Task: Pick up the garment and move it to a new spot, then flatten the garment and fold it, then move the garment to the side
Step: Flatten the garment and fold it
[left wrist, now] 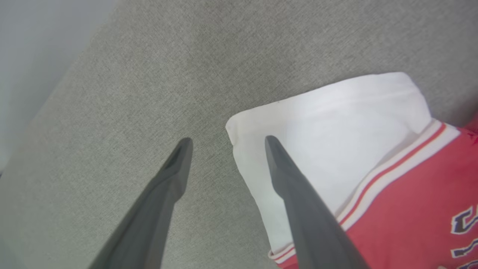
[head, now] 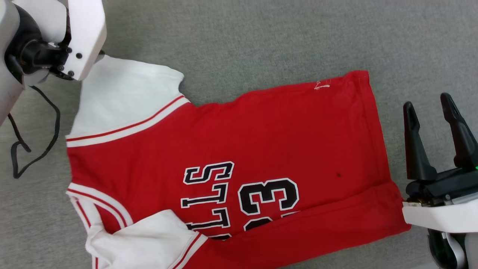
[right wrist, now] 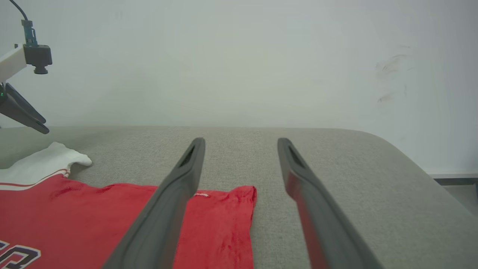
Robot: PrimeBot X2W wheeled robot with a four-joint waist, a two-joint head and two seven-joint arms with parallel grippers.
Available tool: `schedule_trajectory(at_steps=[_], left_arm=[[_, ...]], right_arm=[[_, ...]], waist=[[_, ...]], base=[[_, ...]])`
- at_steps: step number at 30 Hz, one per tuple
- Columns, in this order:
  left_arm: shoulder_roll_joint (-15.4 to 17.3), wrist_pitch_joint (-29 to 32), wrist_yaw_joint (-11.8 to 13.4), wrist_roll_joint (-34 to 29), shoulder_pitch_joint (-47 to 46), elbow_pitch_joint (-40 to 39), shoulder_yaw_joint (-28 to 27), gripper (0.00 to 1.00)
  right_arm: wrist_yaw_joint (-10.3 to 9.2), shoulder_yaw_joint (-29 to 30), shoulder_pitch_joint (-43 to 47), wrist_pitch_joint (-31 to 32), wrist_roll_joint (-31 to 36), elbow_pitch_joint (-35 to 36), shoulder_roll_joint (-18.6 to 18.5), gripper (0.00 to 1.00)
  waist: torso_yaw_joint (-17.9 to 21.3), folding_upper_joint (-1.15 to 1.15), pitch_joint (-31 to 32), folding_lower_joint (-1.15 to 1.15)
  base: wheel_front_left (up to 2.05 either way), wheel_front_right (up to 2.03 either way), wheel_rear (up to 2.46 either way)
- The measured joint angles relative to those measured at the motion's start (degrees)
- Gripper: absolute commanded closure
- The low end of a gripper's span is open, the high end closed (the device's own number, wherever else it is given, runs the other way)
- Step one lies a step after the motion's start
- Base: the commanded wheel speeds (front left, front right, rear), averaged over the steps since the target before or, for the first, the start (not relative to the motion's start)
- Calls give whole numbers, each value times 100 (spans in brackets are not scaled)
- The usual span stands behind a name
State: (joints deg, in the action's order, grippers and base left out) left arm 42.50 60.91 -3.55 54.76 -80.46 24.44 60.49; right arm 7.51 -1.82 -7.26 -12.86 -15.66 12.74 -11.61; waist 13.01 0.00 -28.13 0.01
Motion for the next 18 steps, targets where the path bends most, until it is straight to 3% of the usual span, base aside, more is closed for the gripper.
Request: schedule_trajectory(at_steps=[11, 12, 13, 18], left_arm=[[148, 498, -165, -99, -57, -69, 347, 0], [163, 497, -192, -73, -55, -85, 349, 56], [167, 491, -199, -54, -53, -90, 350, 100], [120, 345, -234, 53, 69, -130, 361, 100]], right_arm=[[0, -211, -339, -125, -48, -392, -10, 0], [0, -212, -352, -130, -52, -427, -19, 0], [0, -215, -376, -132, -52, -467, -26, 0], [0, -221, -444, -174, -51, -637, -90, 0]], waist=[[219, 0, -529, 0], [216, 0, -537, 0], [213, 0, -535, 0], [156, 0, -436, 0]], base=[[0, 0, 0], [0, 0, 0], [0, 0, 0], [0, 0, 0]])
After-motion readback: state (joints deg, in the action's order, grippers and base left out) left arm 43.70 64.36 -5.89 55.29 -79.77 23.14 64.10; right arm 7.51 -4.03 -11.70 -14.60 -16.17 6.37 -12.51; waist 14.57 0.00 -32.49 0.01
